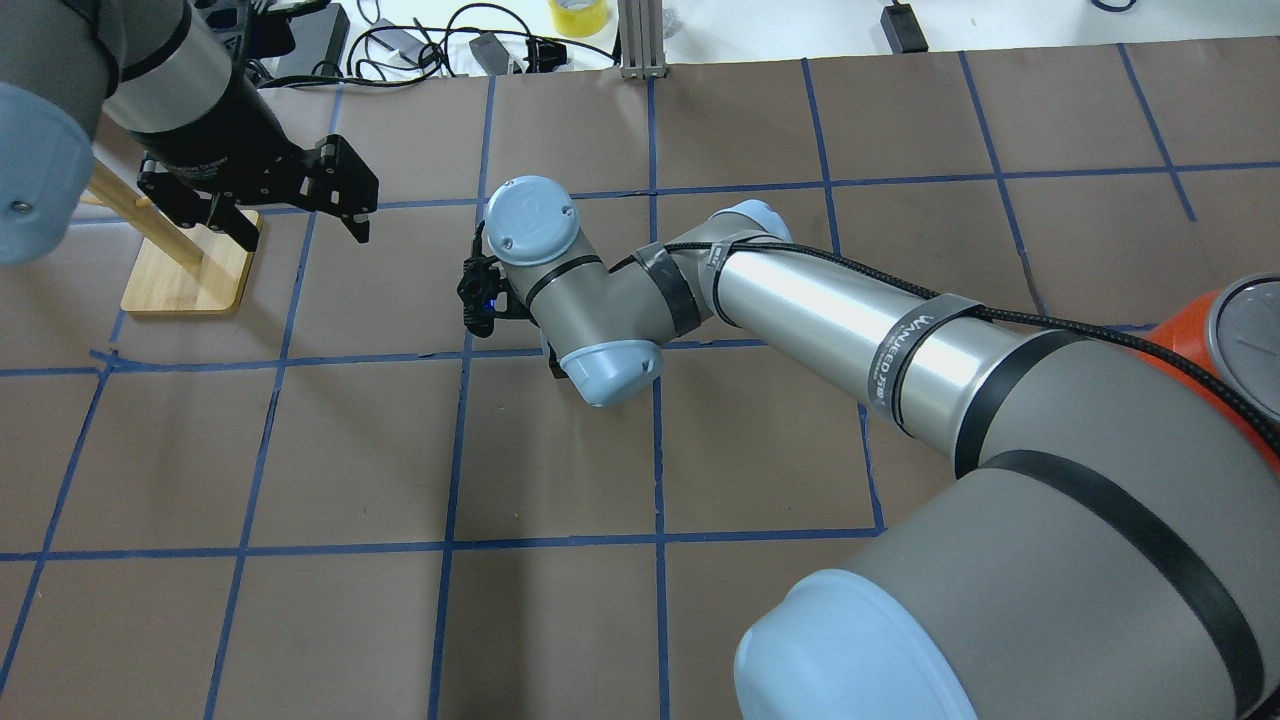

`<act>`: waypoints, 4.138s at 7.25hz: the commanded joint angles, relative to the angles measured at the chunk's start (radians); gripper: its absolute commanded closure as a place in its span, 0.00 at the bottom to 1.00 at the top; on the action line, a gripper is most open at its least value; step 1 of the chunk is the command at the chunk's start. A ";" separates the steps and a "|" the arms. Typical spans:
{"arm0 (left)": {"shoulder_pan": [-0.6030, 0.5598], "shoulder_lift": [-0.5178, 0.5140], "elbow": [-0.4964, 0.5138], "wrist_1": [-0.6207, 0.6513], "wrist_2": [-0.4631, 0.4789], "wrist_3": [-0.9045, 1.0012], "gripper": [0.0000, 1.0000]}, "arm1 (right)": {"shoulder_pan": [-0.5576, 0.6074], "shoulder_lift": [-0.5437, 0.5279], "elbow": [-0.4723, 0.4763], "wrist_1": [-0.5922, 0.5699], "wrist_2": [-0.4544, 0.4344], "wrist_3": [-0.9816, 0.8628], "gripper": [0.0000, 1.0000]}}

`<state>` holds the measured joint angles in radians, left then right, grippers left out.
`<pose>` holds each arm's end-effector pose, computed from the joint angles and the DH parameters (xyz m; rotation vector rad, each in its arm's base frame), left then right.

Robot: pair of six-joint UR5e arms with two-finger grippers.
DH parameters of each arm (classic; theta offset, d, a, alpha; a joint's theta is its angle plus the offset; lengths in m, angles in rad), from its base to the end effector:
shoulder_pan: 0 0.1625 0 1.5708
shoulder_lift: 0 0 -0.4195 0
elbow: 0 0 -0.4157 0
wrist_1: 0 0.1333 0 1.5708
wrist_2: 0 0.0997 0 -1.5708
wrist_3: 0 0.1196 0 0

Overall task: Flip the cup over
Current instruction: 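Carry the cup with the right gripper toward the table center, tilting it, then release the cup on its side and raise the right gripper while the left gripper approaches, then grasp the closed end of the lying cup with the left gripper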

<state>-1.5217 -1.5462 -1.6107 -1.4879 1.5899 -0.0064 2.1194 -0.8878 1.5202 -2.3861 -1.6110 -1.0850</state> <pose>-0.1057 -0.5187 0.4629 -0.0876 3.1181 -0.1048 0.4850 -0.5472 0.1428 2.2152 -2.0879 0.2530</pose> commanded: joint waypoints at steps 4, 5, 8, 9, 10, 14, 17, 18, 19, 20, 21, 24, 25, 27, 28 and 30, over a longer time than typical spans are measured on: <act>0.000 0.000 0.000 0.000 0.001 0.000 0.00 | 0.025 0.003 -0.002 -0.030 0.013 0.036 0.00; 0.000 0.000 0.000 0.000 -0.001 0.003 0.00 | 0.025 -0.002 -0.006 -0.028 0.011 0.037 0.00; 0.012 -0.006 0.005 0.005 -0.046 0.017 0.00 | 0.013 -0.045 -0.017 -0.012 0.008 0.037 0.00; 0.046 -0.017 0.003 0.021 -0.109 0.020 0.00 | 0.001 -0.083 -0.017 0.042 0.019 0.037 0.00; 0.105 -0.029 0.000 0.021 -0.208 0.069 0.00 | -0.002 -0.117 -0.017 0.088 0.051 0.054 0.00; 0.247 -0.116 -0.178 0.026 -0.522 0.371 0.00 | -0.324 -0.313 -0.003 0.488 0.086 0.163 0.00; 0.241 -0.207 -0.238 0.104 -0.558 0.367 0.00 | -0.501 -0.420 0.001 0.744 0.086 0.499 0.00; 0.241 -0.244 -0.239 0.107 -0.561 0.373 0.00 | -0.509 -0.459 0.003 0.775 0.083 0.575 0.00; 0.241 -0.280 -0.241 0.113 -0.635 0.379 0.00 | -0.509 -0.465 0.003 0.768 0.069 0.696 0.00; 0.239 -0.320 -0.242 0.113 -0.769 0.390 0.00 | -0.542 -0.452 0.005 0.771 0.033 0.818 0.00; 0.239 -0.360 -0.239 0.118 -0.821 0.394 0.00 | -0.588 -0.433 0.008 0.775 0.042 0.844 0.00; 0.223 -0.483 -0.235 0.237 -0.959 0.417 0.00 | -0.758 -0.425 0.029 0.774 0.040 0.827 0.00; 0.197 -0.504 -0.235 0.244 -0.956 0.417 0.00 | -0.759 -0.425 0.029 0.769 0.028 0.836 0.00; 0.128 -0.531 -0.236 0.244 -0.962 0.408 0.01 | -0.759 -0.439 0.025 0.769 0.016 0.856 0.00; 0.108 -0.529 -0.236 0.238 -0.997 0.405 0.04 | -0.754 -0.444 0.011 0.775 -0.003 0.905 0.00; 0.109 -0.534 -0.232 0.242 -0.996 0.407 1.00 | -0.745 -0.496 0.011 0.775 0.016 0.942 0.00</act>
<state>-1.4095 -2.0766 -1.8444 -1.2465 0.6011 0.4023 1.3683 -1.3526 1.5319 -1.6114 -1.6007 -0.1598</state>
